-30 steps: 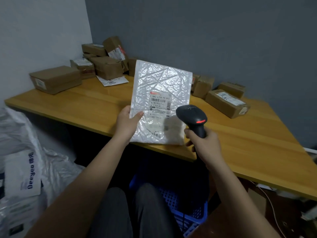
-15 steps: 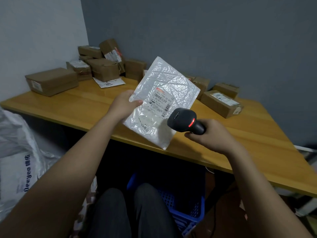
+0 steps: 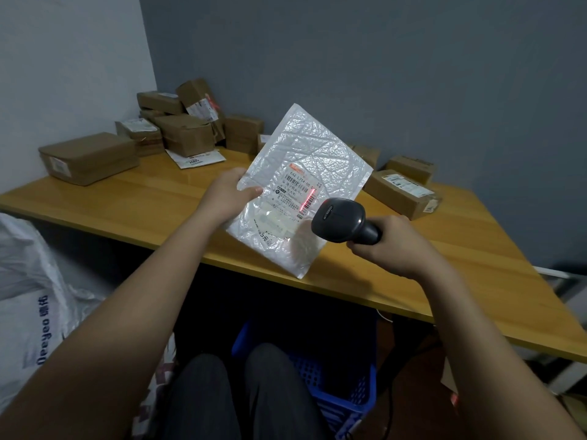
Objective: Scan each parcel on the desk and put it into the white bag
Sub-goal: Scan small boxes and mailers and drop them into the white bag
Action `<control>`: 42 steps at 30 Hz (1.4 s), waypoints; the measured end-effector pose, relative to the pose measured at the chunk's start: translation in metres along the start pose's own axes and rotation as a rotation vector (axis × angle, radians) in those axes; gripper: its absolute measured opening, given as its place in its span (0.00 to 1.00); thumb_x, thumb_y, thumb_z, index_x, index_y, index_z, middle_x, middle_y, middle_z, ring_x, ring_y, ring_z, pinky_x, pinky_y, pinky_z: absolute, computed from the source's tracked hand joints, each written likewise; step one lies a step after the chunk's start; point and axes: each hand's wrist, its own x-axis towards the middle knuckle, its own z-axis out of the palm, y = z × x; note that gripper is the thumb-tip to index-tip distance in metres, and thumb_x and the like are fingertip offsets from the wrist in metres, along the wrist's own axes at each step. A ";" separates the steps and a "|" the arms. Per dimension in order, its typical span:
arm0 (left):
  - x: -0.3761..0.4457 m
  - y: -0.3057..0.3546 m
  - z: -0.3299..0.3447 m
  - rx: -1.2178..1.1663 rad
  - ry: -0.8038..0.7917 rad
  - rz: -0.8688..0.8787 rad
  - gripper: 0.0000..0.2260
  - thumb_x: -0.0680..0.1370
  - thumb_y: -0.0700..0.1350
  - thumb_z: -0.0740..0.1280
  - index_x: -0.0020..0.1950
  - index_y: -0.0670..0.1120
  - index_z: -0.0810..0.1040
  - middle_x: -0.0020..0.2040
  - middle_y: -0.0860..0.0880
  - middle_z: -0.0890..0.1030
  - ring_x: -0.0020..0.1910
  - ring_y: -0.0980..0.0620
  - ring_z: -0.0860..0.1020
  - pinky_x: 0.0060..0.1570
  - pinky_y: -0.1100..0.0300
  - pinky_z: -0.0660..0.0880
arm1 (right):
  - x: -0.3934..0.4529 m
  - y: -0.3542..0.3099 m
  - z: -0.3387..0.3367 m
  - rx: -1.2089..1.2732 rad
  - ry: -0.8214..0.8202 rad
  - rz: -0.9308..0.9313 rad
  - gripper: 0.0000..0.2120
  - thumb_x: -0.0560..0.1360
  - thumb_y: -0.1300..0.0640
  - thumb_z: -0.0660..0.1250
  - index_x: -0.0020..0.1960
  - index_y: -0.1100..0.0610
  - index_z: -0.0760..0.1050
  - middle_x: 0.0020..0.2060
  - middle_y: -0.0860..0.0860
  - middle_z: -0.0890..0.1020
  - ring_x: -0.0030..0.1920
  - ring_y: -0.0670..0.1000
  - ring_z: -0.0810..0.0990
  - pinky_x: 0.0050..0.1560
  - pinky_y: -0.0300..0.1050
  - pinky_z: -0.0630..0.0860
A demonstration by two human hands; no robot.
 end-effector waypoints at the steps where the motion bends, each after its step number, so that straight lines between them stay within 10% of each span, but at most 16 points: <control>1: 0.000 0.000 0.000 -0.002 0.000 0.000 0.09 0.78 0.45 0.69 0.58 0.49 0.77 0.50 0.52 0.80 0.43 0.55 0.78 0.40 0.61 0.73 | 0.000 0.000 0.000 -0.003 -0.001 0.000 0.03 0.72 0.55 0.72 0.42 0.53 0.80 0.34 0.49 0.81 0.38 0.50 0.80 0.40 0.49 0.76; 15: -0.003 0.002 -0.003 -0.045 0.021 -0.010 0.12 0.78 0.45 0.68 0.61 0.49 0.77 0.52 0.52 0.80 0.47 0.53 0.79 0.39 0.61 0.72 | 0.001 -0.003 0.005 0.096 0.019 0.017 0.08 0.72 0.53 0.73 0.46 0.58 0.80 0.36 0.56 0.82 0.38 0.56 0.81 0.41 0.55 0.78; 20: -0.011 0.001 -0.018 -0.029 0.075 -0.004 0.12 0.79 0.45 0.67 0.62 0.49 0.75 0.52 0.53 0.78 0.46 0.54 0.78 0.40 0.60 0.71 | 0.002 -0.019 0.009 0.276 0.039 0.029 0.03 0.74 0.55 0.72 0.44 0.53 0.78 0.29 0.50 0.78 0.26 0.44 0.75 0.24 0.38 0.69; 29: -0.045 -0.017 -0.090 0.038 0.254 -0.071 0.14 0.78 0.46 0.67 0.63 0.46 0.74 0.54 0.52 0.76 0.53 0.50 0.76 0.49 0.58 0.69 | 0.025 -0.078 0.052 0.461 0.027 -0.032 0.06 0.74 0.53 0.71 0.44 0.55 0.78 0.29 0.52 0.77 0.25 0.45 0.74 0.28 0.41 0.69; 42: -0.203 -0.103 -0.253 0.056 0.954 -0.325 0.09 0.79 0.47 0.64 0.57 0.46 0.74 0.51 0.50 0.78 0.43 0.52 0.77 0.39 0.61 0.70 | 0.050 -0.235 0.165 0.728 -0.243 -0.233 0.07 0.74 0.58 0.72 0.42 0.60 0.76 0.32 0.54 0.76 0.25 0.46 0.73 0.28 0.42 0.70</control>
